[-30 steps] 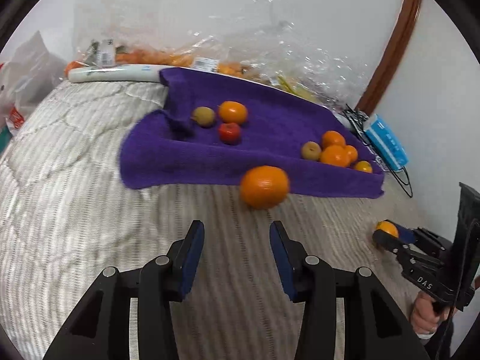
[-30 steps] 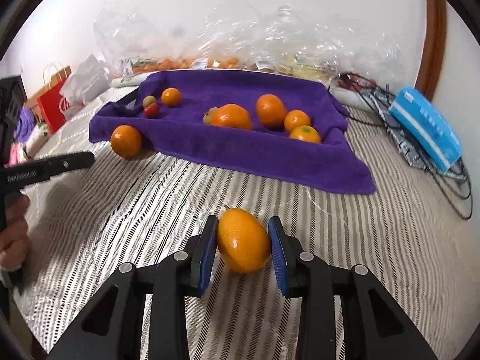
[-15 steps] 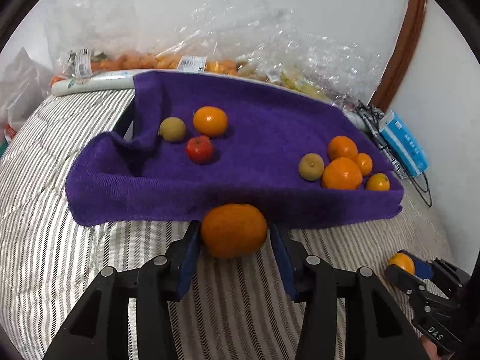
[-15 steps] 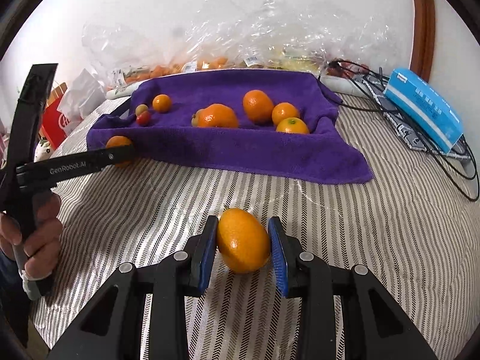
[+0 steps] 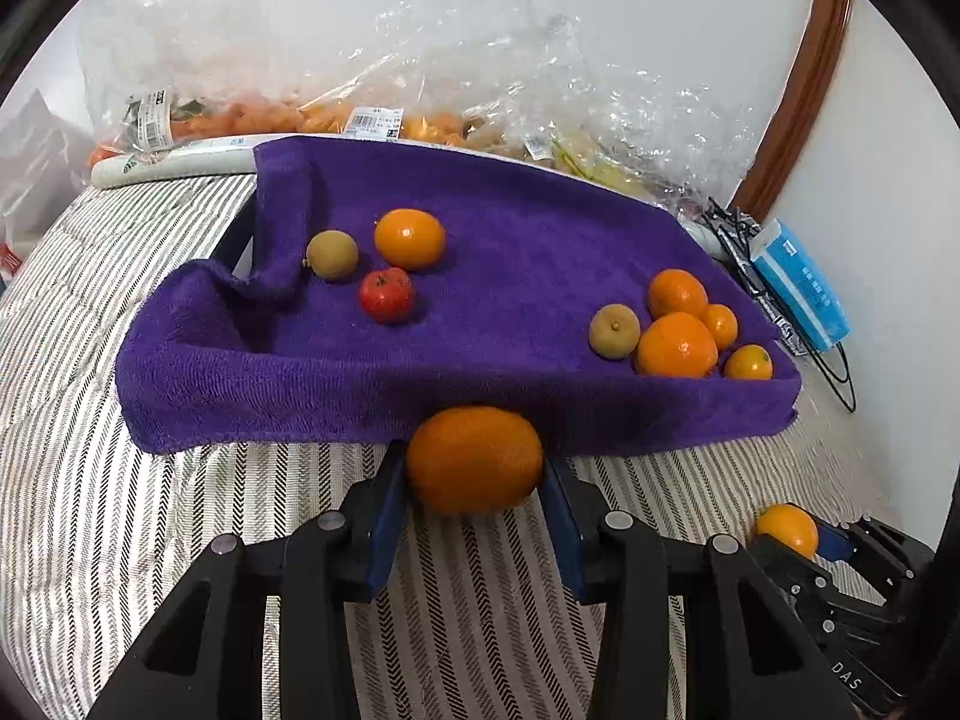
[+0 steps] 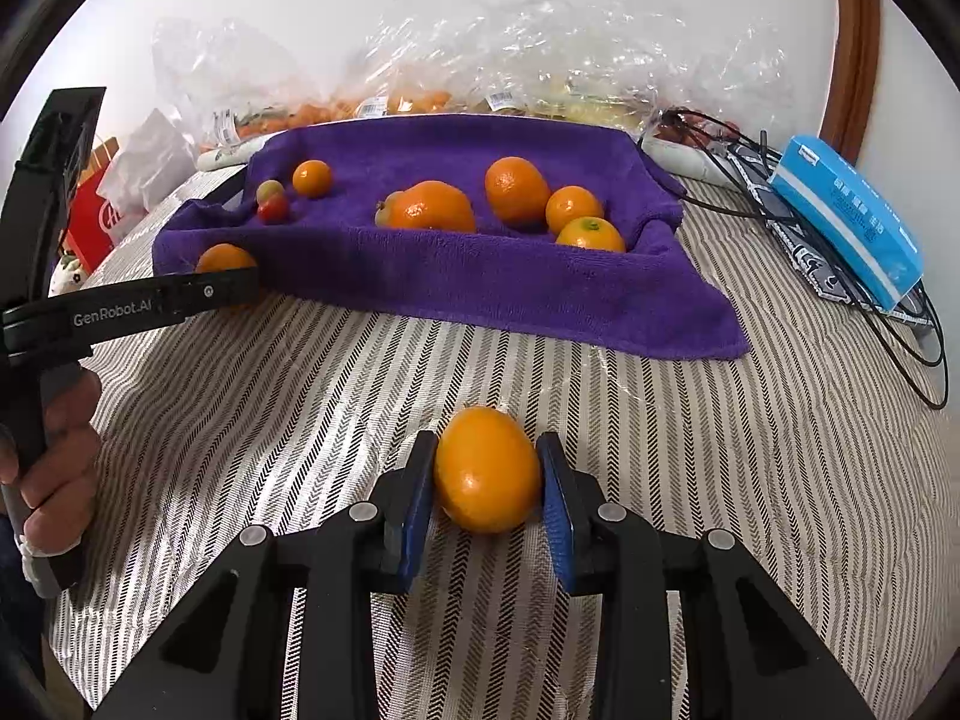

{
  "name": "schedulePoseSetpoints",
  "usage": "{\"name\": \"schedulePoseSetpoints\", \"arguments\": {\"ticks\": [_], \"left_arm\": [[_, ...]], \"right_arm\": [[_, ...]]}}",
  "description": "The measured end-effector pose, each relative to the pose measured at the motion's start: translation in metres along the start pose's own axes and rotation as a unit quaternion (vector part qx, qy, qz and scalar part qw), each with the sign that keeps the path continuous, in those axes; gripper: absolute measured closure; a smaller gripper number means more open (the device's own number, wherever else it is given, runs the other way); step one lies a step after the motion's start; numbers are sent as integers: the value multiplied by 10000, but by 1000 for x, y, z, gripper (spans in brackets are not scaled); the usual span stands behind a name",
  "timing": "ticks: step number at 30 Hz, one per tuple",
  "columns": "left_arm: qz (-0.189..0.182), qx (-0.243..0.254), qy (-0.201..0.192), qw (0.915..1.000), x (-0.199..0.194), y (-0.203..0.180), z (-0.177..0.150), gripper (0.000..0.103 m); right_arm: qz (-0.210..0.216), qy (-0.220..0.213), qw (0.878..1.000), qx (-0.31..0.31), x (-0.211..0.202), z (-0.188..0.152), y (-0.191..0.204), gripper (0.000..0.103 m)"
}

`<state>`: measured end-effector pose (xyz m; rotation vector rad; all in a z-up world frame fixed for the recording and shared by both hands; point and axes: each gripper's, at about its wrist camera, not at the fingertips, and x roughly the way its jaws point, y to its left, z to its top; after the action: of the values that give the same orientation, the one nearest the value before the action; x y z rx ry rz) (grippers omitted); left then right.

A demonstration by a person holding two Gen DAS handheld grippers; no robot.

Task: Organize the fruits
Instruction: 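Hold both grasped oranges above the bedspread in front of the towel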

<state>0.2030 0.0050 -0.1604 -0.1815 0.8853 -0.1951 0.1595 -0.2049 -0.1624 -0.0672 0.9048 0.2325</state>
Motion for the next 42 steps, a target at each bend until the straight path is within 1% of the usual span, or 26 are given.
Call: {"name": "schedulePoseSetpoints", "arguments": {"ticks": [4, 9, 11, 12, 13, 14, 17, 23, 26, 29, 31, 33, 35, 39, 42], "left_arm": [[-126, -193, -52, 9997, -2, 6, 0, 64], [-126, -258, -50, 9996, -3, 8, -2, 64], [-92, -221, -49, 9997, -2, 6, -2, 64], [-80, -205, -47, 9997, -2, 6, -2, 63], [-77, -200, -46, 9998, -2, 5, -1, 63], [-83, -208, -49, 9997, -2, 5, -1, 63], [-106, -230, -61, 9997, -2, 5, -1, 64], [-184, -187, -210, 9994, -10, 5, -3, 64], [-234, -234, -239, 9992, -13, 6, -2, 64], [-336, -305, -251, 9987, -15, 7, -2, 64], [-388, -294, -302, 9984, -19, 7, -3, 64], [-379, -243, -367, 9983, -22, 5, -5, 64], [-372, -188, -399, 9983, -24, 3, -6, 64], [-344, -122, -406, 9985, -23, 1, -6, 64], [-400, -140, -449, 9981, -26, 1, -5, 64]], "right_arm": [[-22, 6, 10000, -39, 0, 0, 0, 69], [12, 4, 10000, -10, 0, 0, 0, 68], [84, 8, 10000, -10, 0, 0, 0, 63], [139, 13, 9999, -27, 0, 0, 1, 57], [195, 19, 9998, -56, 0, 0, 2, 54], [196, 26, 9998, -88, 1, 0, 4, 54], [108, 31, 9998, -159, 1, 0, 7, 54], [100, 22, 9999, -62, 0, -1, 5, 54], [69, 23, 10000, -56, 0, -1, 4, 56], [43, 13, 10000, -36, 0, -1, 3, 62], [84, -9, 10000, 45, -1, -1, -1, 70], [170, -35, 9997, 155, -2, -1, -6, 70], [148, -47, 9996, 216, -2, -1, -8, 70], [168, -114, 9996, 178, -5, -1, -5, 70], [216, -153, 9995, 198, -6, -1, -6, 70]]}}
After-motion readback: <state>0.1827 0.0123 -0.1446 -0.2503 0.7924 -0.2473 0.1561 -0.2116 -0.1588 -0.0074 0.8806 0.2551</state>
